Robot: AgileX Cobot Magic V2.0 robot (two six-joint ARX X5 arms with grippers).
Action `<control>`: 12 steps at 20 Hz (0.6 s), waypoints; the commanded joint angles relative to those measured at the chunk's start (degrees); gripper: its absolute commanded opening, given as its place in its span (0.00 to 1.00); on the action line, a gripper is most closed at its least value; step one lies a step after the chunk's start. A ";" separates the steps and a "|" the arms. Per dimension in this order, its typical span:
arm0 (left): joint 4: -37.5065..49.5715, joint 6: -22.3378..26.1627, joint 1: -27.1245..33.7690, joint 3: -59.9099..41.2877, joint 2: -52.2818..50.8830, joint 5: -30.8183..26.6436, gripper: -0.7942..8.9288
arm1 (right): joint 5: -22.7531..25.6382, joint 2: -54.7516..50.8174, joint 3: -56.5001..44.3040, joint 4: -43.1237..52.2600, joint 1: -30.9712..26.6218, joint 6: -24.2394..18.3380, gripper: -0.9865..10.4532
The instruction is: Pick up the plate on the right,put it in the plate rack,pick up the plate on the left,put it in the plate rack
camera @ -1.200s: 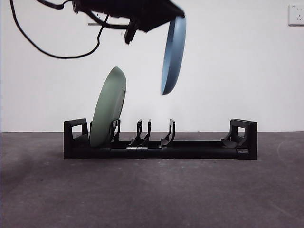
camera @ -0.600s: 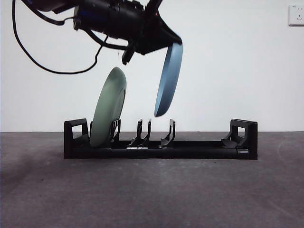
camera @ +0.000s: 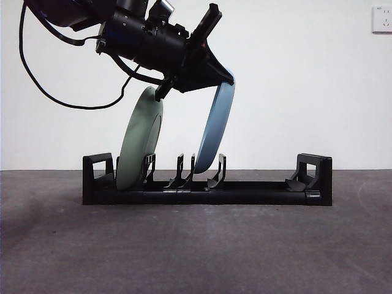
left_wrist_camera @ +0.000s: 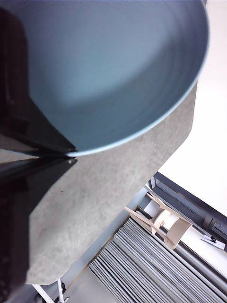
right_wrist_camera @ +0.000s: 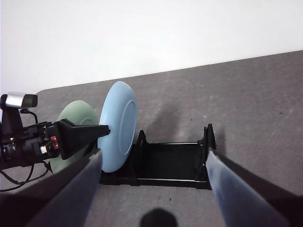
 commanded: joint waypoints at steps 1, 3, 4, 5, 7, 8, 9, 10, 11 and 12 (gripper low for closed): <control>-0.31 2.08 -0.13 -0.17 0.11 -0.39 0.07 | 0.11 0.39 -0.02 0.26 0.00 -0.46 0.41; -1.31 2.40 -0.44 -0.17 0.11 -0.61 0.08 | 0.11 0.63 -0.02 0.22 0.00 -0.46 0.41; -1.92 3.15 -0.61 -0.17 0.11 -0.87 0.08 | 0.11 0.72 -0.02 0.22 0.00 -0.46 0.41; -2.54 3.85 -0.83 -0.17 0.11 -1.49 0.08 | 0.11 0.74 -0.02 0.22 0.00 -0.46 0.41; -3.65 4.94 -1.01 -0.17 0.11 -1.62 0.08 | 0.11 1.09 -0.02 0.24 0.00 -0.46 0.41; -4.37 5.51 -1.20 -0.17 0.11 -1.77 0.08 | 0.09 1.22 -0.02 0.22 0.00 -0.44 0.41; -5.07 6.08 -1.33 -0.17 0.11 -2.19 0.08 | 0.09 1.33 -0.02 0.22 0.00 -0.44 0.41; -5.79 6.71 -1.57 -0.17 0.11 -2.91 0.08 | 0.09 1.51 -0.02 0.22 0.00 -0.44 0.41; -6.75 7.58 -1.88 -0.17 0.11 -3.61 0.08 | 0.09 1.73 -0.02 0.22 0.00 -0.44 0.41; -7.43 8.37 -2.05 -0.17 0.11 -4.09 0.08 | 0.09 1.88 -0.02 0.22 0.00 -0.44 0.41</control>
